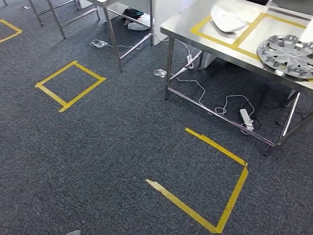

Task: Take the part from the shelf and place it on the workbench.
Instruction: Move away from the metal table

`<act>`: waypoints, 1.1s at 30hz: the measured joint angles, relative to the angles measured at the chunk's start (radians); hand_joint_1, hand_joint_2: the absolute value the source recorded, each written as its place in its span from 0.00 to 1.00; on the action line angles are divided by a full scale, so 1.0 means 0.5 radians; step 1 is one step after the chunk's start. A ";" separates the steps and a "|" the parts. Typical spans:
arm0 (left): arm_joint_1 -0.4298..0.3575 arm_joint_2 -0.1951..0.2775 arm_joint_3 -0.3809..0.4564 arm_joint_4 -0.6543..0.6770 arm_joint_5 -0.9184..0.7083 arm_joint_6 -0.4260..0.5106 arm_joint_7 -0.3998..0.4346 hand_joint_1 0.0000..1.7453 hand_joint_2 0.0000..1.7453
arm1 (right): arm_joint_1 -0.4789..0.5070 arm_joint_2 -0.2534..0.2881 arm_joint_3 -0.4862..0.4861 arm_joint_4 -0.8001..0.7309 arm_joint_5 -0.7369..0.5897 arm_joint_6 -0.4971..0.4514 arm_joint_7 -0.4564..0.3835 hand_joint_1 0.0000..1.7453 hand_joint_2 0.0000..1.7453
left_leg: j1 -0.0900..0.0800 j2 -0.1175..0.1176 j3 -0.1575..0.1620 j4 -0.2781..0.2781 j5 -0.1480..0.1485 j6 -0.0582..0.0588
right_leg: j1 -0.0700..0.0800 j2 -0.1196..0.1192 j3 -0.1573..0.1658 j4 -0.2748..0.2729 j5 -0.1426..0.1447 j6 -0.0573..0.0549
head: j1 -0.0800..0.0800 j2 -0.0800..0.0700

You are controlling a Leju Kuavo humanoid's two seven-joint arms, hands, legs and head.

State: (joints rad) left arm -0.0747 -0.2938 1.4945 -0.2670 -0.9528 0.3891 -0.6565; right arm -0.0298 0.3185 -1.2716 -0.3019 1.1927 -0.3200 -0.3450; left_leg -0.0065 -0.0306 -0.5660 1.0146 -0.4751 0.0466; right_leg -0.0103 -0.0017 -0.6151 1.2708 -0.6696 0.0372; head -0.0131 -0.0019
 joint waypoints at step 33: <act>0.002 0.020 0.001 -0.002 -0.060 0.048 0.223 0.00 0.00 | 0.033 0.020 -0.041 -0.111 0.033 0.072 0.014 0.00 0.00 | 0.016 -0.080 0.019 -0.026 0.012 -0.029 | -0.017 0.051 0.052 -0.242 0.213 0.004 | 0.002 0.000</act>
State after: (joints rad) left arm -0.0739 -0.2840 1.4951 -0.2678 -0.9831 0.4129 -0.5452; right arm -0.0133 0.3285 -1.2922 -0.3574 1.2091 -0.2839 -0.3382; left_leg 0.0013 -0.0706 -0.5567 1.0018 -0.4689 0.0320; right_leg -0.0189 0.0240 -0.5890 1.1500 -0.5632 0.0391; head -0.0122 -0.0019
